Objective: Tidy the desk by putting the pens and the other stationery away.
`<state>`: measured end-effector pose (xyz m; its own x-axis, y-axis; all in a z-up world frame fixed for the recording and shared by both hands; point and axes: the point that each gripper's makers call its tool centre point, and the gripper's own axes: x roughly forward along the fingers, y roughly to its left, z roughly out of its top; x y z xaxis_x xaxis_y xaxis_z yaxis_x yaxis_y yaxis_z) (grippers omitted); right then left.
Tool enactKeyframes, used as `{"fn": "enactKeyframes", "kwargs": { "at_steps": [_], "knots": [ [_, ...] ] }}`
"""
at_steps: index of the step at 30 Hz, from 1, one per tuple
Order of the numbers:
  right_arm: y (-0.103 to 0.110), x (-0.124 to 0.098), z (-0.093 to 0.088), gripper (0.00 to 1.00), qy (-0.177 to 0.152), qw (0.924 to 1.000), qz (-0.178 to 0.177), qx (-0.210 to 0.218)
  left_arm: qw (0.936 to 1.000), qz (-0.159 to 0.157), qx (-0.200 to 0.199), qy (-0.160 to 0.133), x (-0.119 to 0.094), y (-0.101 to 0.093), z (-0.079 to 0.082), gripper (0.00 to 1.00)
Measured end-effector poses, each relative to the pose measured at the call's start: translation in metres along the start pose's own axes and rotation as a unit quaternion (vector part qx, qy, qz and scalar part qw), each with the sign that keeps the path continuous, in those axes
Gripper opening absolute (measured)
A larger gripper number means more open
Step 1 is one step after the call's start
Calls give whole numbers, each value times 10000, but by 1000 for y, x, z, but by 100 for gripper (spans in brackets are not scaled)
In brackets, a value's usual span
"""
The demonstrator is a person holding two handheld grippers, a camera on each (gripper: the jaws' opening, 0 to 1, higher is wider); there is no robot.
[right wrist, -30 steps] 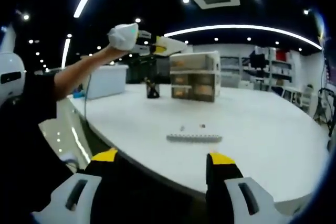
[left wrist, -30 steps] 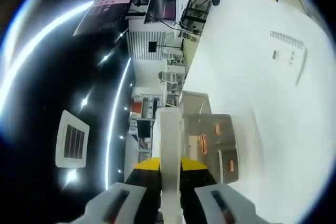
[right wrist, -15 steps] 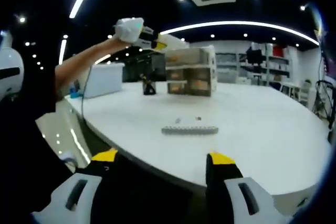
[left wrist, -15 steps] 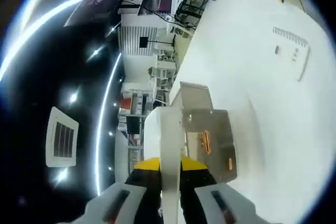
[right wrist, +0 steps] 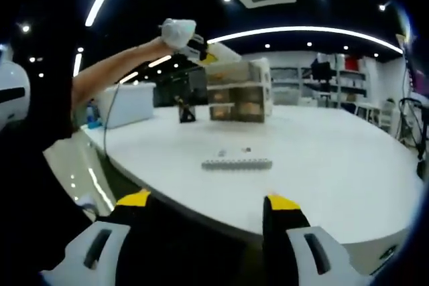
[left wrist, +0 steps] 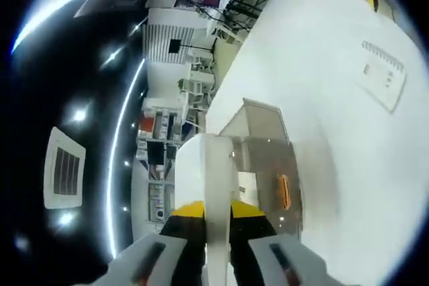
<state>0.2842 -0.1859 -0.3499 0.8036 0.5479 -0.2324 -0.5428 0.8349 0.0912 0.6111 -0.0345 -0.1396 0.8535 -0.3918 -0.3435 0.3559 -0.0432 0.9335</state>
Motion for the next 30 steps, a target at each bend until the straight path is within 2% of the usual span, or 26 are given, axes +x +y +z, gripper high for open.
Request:
{"fn": "enactKeyframes", "kwargs": {
  "at_steps": [3, 11, 19, 21, 24, 27, 30],
  "knots": [
    [-1, -1, 2, 62, -33, 10000, -1, 7, 9997, -206, -64, 132, 7, -8, -3, 11],
    [-2, 1, 0, 62, -16, 10000, 7, 29, 9983, -470, -148, 302, 23, -18, -11, 11],
    [-3, 4, -2, 62, -3, 10000, -2, 59, 9964, -644, -288, 473, 43, -17, -19, 11],
    [-3, 5, -4, 62, 18, 10000, 9, 73, 9950, -719, -494, 484, 42, -18, -17, 11],
    [-4, 6, -7, 62, 59, 9999, 2, 86, 9957, -706, -433, 414, 41, -18, -13, 11],
    [-2, 7, -7, 62, 50, 9999, 29, 99, 9932, -909, -547, 485, 41, -24, -13, 12],
    [-1, 8, -8, 62, 52, 9999, 53, 114, 9930, -959, -435, 534, 40, -28, -14, 12]
  ]
}}
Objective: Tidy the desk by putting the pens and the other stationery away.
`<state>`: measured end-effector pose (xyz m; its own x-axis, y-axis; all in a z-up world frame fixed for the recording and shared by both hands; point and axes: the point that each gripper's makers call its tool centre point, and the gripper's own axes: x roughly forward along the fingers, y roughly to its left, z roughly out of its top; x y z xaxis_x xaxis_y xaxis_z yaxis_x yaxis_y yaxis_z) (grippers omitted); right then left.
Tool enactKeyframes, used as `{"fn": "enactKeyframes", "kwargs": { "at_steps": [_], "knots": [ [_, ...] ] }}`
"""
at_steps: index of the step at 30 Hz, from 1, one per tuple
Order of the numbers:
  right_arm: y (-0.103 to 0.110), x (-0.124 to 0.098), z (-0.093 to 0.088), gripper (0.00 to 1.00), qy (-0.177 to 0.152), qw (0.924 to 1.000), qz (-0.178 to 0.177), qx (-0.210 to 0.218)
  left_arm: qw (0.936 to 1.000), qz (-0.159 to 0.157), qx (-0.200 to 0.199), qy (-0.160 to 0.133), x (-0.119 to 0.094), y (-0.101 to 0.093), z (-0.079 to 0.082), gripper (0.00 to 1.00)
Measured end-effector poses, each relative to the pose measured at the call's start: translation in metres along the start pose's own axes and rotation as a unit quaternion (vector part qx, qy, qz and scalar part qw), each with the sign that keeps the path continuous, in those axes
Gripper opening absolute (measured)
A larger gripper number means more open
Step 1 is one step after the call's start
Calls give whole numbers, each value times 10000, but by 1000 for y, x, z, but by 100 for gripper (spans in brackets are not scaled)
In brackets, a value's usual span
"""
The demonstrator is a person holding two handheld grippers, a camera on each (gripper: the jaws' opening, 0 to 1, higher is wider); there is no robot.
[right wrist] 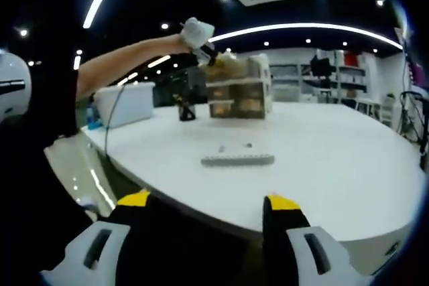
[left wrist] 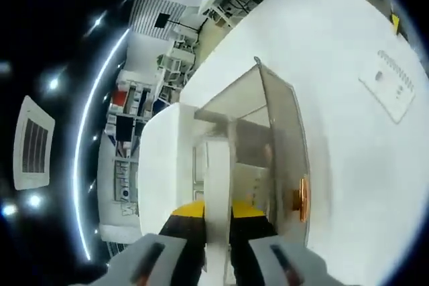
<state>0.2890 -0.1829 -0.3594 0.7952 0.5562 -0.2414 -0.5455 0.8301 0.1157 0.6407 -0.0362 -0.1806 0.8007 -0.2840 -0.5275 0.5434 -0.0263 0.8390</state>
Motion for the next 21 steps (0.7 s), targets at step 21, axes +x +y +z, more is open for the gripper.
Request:
{"fn": "enactKeyframes", "kwargs": {
  "at_steps": [21],
  "knots": [
    [8, 5, -3, 62, 65, 9999, 101, -23, 9691, -151, -2208, -1090, -29, 13, 0, 24]
  ]
}}
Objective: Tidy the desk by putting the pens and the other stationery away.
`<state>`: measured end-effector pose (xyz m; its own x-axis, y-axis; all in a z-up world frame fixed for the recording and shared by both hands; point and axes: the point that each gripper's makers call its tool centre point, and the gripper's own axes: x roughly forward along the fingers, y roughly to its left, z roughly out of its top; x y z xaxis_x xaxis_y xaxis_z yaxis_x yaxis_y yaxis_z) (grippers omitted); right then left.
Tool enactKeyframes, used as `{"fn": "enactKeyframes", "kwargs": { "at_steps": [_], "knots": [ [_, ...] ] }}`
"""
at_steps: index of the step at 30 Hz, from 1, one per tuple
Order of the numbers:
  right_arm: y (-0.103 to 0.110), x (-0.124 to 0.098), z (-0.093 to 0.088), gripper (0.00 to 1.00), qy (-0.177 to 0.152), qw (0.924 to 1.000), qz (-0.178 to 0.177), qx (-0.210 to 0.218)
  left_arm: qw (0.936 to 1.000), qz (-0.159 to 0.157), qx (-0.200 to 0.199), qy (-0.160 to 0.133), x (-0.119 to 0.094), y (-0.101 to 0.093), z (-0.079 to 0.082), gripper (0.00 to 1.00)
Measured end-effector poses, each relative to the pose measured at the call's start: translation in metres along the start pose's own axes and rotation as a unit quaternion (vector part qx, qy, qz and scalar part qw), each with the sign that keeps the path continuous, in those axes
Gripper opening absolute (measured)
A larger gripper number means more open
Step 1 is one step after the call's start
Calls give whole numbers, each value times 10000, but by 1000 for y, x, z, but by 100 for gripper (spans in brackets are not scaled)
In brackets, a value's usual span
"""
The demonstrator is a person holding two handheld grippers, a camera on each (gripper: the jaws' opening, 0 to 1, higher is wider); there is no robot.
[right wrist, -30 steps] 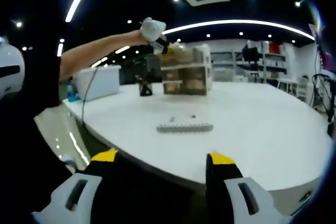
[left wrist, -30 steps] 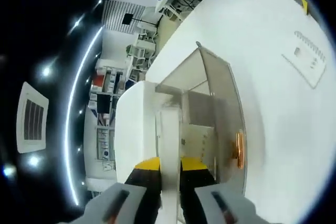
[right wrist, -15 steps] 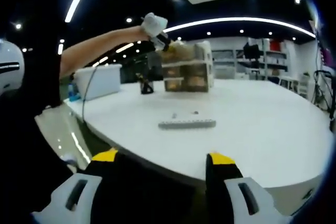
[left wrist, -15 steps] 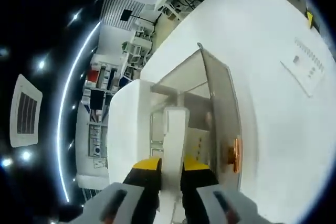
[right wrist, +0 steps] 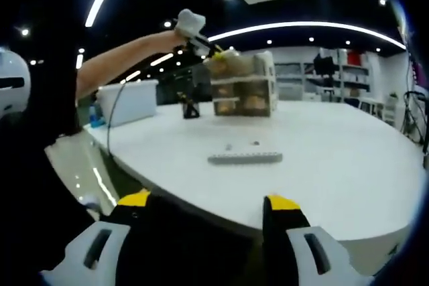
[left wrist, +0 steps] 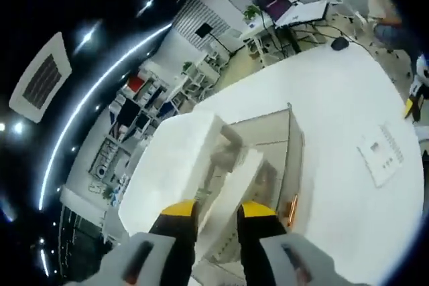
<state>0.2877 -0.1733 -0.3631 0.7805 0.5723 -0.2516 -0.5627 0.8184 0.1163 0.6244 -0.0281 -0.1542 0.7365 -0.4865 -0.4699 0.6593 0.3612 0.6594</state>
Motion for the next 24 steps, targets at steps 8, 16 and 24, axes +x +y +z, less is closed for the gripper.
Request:
{"fn": "enactKeyframes", "kwargs": {
  "at_steps": [8, 16, 24],
  "knots": [
    [7, 5, 1, 62, 23, 10000, 60, -27, 9913, -317, -1094, -661, -7, -11, 8, 31],
    [12, 9, 2, 62, 54, 9999, 100, -48, 9599, -300, -2148, -1777, -32, -4, 31, 36],
    [22, 15, 3, 62, 79, 9998, 190, -86, 9430, -408, -2455, -2210, -65, -24, 26, 48]
  ]
}}
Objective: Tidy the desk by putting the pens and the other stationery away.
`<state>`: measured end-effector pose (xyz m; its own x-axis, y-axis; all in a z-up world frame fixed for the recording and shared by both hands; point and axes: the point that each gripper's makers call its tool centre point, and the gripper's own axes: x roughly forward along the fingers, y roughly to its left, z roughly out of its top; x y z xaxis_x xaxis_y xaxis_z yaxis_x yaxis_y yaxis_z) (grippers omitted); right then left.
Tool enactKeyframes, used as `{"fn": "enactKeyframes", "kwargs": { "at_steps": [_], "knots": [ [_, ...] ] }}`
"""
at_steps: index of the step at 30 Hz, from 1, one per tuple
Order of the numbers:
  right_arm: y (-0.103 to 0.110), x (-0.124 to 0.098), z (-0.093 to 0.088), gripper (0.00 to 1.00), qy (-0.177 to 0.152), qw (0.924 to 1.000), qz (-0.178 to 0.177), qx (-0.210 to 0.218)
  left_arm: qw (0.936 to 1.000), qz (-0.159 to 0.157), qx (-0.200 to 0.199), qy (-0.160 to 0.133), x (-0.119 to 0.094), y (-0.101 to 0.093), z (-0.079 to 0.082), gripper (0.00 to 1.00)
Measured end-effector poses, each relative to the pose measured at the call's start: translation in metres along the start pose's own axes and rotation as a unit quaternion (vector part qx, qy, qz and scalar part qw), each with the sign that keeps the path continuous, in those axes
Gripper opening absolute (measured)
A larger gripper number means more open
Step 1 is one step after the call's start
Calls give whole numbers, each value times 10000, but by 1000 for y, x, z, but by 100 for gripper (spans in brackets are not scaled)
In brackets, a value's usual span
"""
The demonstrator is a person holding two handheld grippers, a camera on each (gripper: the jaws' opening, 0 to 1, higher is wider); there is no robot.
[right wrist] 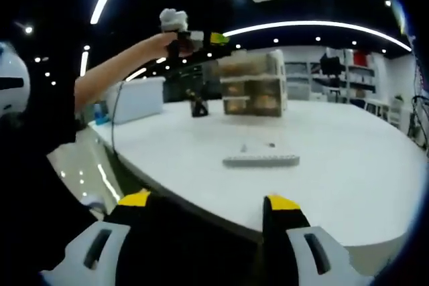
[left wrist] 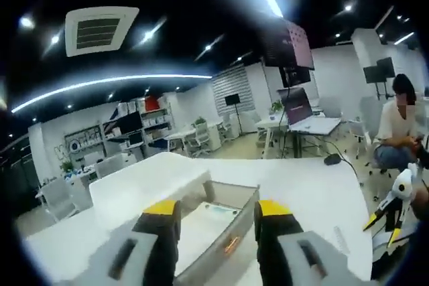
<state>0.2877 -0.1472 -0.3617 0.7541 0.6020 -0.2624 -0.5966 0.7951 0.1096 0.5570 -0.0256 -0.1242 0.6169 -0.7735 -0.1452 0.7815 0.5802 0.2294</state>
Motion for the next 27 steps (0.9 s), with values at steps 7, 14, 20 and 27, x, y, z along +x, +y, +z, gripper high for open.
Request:
{"fn": "enactKeyframes", "kwargs": {
  "at_steps": [7, 14, 20, 27],
  "knots": [
    [4, 1, 6, 63, -70, 10000, 7, 16, 9996, -210, -108, -172, -32, -21, -18, 60],
    [5, 3, 7, 64, -67, 10000, -4, 9, 9984, -278, -280, -400, -66, -37, -36, 62],
    [8, 4, 8, 64, -75, 10000, 9, -6, 9975, -359, -276, -534, -94, -54, -53, 66],
    [11, 3, 12, 65, -136, 9999, 13, -26, 9967, -301, -425, -621, -122, -91, -82, 67]
  ]
}}
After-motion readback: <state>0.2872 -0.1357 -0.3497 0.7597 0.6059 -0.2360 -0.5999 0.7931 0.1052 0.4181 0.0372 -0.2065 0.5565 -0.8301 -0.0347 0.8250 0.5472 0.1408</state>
